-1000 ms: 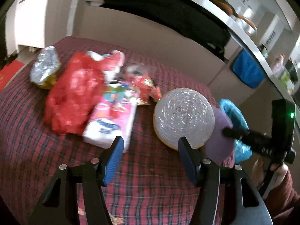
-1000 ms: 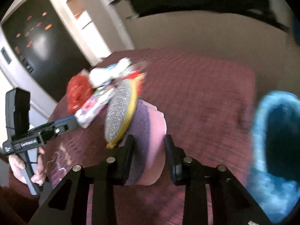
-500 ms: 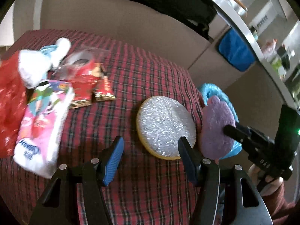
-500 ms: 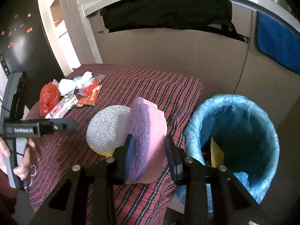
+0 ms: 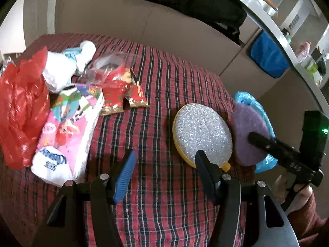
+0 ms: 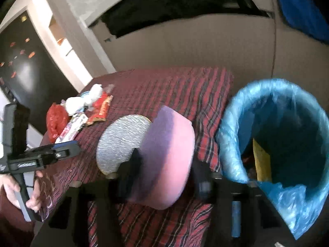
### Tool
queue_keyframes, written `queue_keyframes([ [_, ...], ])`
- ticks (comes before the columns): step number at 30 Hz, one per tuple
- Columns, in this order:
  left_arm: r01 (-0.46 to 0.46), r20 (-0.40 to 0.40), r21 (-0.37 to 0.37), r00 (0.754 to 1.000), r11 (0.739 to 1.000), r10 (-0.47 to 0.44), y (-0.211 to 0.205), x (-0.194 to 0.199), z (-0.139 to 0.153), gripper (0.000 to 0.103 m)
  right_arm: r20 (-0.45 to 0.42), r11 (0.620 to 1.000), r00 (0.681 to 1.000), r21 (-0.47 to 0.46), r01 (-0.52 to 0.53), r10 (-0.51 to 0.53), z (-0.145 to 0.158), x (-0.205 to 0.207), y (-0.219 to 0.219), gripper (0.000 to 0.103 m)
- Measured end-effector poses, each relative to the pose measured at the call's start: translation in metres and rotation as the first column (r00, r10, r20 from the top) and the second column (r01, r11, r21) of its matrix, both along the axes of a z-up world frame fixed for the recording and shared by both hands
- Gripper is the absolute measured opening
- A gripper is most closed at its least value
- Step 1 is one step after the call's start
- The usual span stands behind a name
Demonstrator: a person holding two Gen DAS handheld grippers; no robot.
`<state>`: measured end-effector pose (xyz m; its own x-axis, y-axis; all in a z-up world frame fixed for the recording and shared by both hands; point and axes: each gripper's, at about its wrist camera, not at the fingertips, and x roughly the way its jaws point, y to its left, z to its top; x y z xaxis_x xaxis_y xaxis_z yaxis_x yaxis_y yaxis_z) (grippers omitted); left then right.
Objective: Collect trash
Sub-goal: 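Lift the sponge toward the bin with the right tool while the left tool grasps the silver round lid, then carry the sponge and lid over the blue bin and open both tools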
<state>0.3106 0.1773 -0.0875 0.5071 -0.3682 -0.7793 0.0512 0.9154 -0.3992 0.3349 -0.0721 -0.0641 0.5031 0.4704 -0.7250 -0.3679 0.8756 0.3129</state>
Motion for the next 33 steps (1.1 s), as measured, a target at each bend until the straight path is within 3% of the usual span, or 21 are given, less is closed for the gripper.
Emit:
queue_keyframes([
  [5,0.02,-0.022,-0.029,1.0,0.999,-0.02,-0.014,0.013,-0.004,0.061,0.101,0.996,0.991,-0.02,0.088,-0.086,0.027,-0.007,-0.026,0.034],
  [9,0.014,-0.038,-0.027,0.999,1.0,-0.015,-0.029,0.029,-0.009,0.061,0.094,0.984,0.981,-0.026,0.173,-0.17,0.034,-0.008,-0.062,0.034],
  [17,-0.043,-0.01,0.098,0.999,0.994,0.044,-0.063,0.047,-0.014,0.06,0.069,0.97,0.968,-0.004,0.244,-0.243,0.027,-0.026,-0.11,0.034],
  [20,-0.073,0.012,0.133,0.997,0.988,0.072,-0.071,0.046,-0.013,0.045,0.067,0.968,0.966,0.02,0.25,-0.251,0.025,-0.032,-0.118,0.034],
  [22,-0.095,0.022,0.11,0.995,0.989,0.093,-0.07,0.041,-0.009,0.024,0.071,0.967,0.965,0.028,0.253,-0.254,0.025,-0.035,-0.121,0.034],
  [25,-0.085,0.06,0.049,0.995,0.995,0.082,-0.067,0.031,0.008,0.02,0.08,0.969,0.966,0.035,0.245,-0.247,0.027,-0.038,-0.121,0.034],
  [29,-0.041,0.12,0.031,0.992,0.999,0.037,-0.073,0.021,0.033,0.02,0.106,0.975,0.969,0.024,0.22,-0.222,0.031,-0.041,-0.117,0.033],
  [33,0.04,0.093,-0.035,0.995,0.999,-0.036,-0.082,0.022,0.038,0.02,0.101,0.977,0.972,0.038,0.211,-0.214,0.03,-0.039,-0.114,0.033],
])
